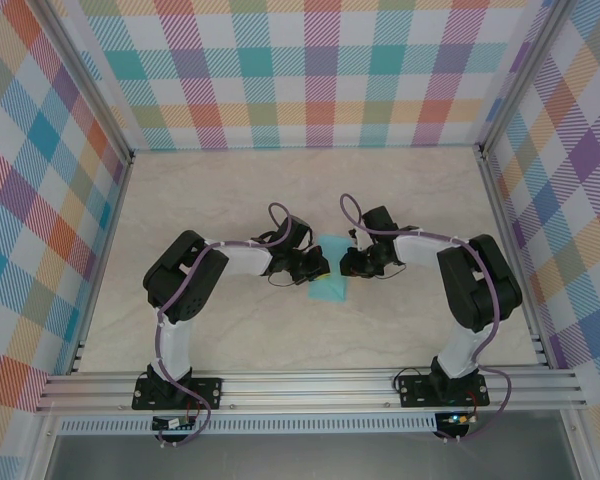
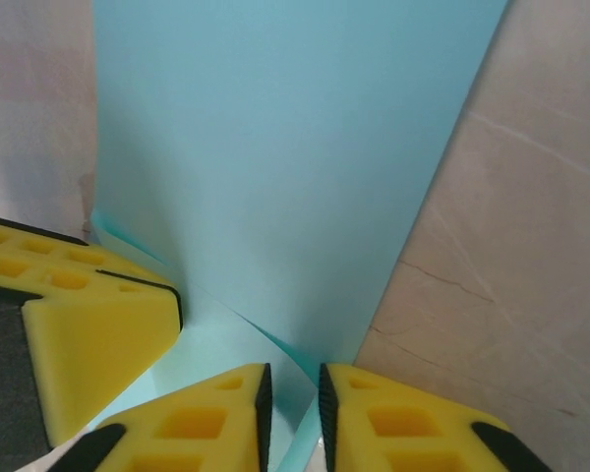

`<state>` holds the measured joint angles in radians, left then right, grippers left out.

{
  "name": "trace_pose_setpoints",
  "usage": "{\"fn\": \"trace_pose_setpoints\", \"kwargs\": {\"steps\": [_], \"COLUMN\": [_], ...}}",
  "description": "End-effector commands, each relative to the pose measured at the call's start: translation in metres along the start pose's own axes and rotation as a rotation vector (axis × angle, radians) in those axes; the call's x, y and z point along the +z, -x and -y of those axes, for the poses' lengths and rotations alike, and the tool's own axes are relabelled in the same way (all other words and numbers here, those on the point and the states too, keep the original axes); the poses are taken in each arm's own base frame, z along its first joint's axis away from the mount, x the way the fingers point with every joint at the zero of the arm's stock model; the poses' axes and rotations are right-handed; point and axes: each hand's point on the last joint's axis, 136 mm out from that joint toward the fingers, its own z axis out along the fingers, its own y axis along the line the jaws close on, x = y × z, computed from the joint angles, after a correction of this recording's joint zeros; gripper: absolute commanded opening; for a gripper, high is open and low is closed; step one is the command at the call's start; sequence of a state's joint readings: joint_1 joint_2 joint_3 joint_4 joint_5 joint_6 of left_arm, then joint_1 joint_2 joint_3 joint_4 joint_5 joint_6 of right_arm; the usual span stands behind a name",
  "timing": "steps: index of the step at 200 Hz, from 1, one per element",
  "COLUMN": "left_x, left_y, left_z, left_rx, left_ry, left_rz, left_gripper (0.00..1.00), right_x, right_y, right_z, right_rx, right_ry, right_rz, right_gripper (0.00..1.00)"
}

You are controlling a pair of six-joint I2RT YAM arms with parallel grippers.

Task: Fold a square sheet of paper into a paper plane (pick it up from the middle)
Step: Fold the triangle a second time at the center of the table.

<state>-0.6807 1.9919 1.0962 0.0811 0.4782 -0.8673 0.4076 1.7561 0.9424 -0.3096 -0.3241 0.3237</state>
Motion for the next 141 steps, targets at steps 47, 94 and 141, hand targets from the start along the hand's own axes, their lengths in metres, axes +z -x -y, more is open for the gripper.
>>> {"fn": "trace_pose_setpoints", "kwargs": {"steps": [47, 94, 141], "left_x": [0.011, 0.012, 0.01], "left_y": [-0.011, -0.011, -0.011], "left_z": [-0.019, -0.018, -0.016], "left_rx": [0.001, 0.002, 0.005], "left_ry": [0.051, 0.047, 0.043], "left_rz": [-0.028, -0.029, -0.029], "left_gripper": [0.0, 0.0, 0.0], "right_x": [-0.047, -0.033, -0.007], "right_y": [-0.009, -0.029, -0.034], "right_z": [-0.042, -0.074, -0.06], "right_rx": [0.034, 0.089, 0.149], "right_ry": [0.168, 0.338, 0.264], "right_rz": [0.062, -0.03, -0.091], "right_gripper": [0.22, 0.1, 0.09]}}
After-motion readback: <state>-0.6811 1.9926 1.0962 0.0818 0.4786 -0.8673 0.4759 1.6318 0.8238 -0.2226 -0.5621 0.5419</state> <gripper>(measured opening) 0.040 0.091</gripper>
